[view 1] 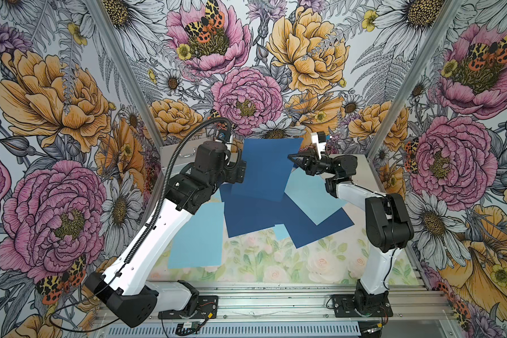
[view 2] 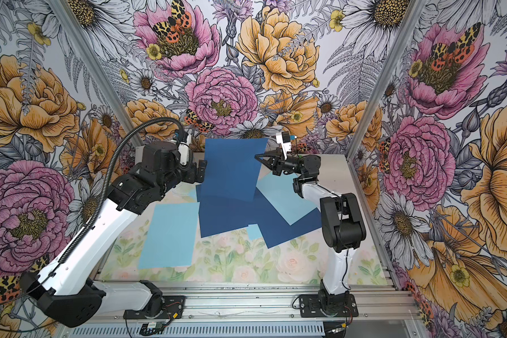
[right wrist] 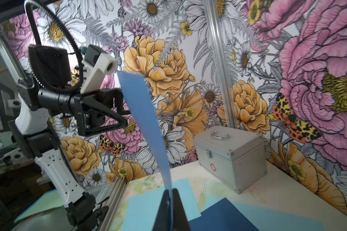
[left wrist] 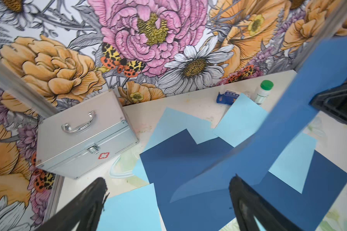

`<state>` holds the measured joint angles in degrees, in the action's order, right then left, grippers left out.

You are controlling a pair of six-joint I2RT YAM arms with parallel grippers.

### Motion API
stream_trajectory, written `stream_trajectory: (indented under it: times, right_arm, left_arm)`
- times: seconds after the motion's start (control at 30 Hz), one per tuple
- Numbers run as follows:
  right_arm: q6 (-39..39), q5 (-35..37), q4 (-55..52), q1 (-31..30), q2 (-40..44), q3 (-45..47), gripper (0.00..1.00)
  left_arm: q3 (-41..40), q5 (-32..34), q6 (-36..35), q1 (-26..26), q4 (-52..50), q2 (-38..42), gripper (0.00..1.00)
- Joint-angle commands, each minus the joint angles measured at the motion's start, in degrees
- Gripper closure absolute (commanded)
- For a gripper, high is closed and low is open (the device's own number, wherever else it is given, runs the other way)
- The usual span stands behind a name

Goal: Sort the scattered colored papers by color
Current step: Pick up the colored paper.

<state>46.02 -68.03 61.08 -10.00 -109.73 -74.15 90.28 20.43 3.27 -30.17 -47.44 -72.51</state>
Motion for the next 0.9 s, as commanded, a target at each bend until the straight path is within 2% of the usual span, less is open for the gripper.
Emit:
stream_trajectory:
  times: [0.0,0.03,0.07,0.1,0.13,0.2,0.33,0.6,0.67,0.87]
  right_arm:
    - [-35.61,10.92,-51.36,-1.29,3.27,-9.17,1.00]
    - [-45.29,16.10,-65.70,-2.57,2.67,-14.83,1.00]
    - [-48.59,17.74,-72.67,-2.96,1.61,-18.64,1.00]
    - [-48.18,18.89,-76.22,-3.02,0.64,-21.95,1.00]
    - [-47.64,19.27,-78.34,-2.93,0.13,-24.21,1.00]
    - [-48.60,24.78,-82.14,-3.71,0.97,-26.10,1.00]
    - [-54.14,40.37,-88.70,-6.85,5.06,-25.60,1.00]
    - [-56.63,67.88,-100.51,-14.32,17.95,-19.56,1.00]
    - [-56.70,69.15,-103.32,-15.74,21.71,-18.42,1.00]
    - [-50.47,61.45,-110.06,-16.69,32.81,-18.59,1.00]
  left_arm:
    - [-2.84,0.21,4.68,2.02,2.36,3.88,0.02]
    - [-3.48,0.31,5.20,2.14,2.35,4.38,0.02]
    - [-4.04,0.27,5.57,2.32,2.35,4.64,0.02]
    - [-4.62,0.23,5.89,2.41,2.36,4.90,0.02]
    - [-5.19,0.58,6.32,2.52,2.40,5.03,0.02]
    - [-6.09,0.93,7.06,2.75,2.57,5.12,0.02]
    - [-6.96,0.86,8.74,3.86,3.05,4.63,0.02]
    - [-9.13,-1.97,10.85,5.55,5.66,3.39,0.02]
    - [-9.66,-2.49,11.16,5.73,6.47,2.90,0.02]
    - [-11.06,-6.20,12.44,5.93,9.06,1.47,0.02]
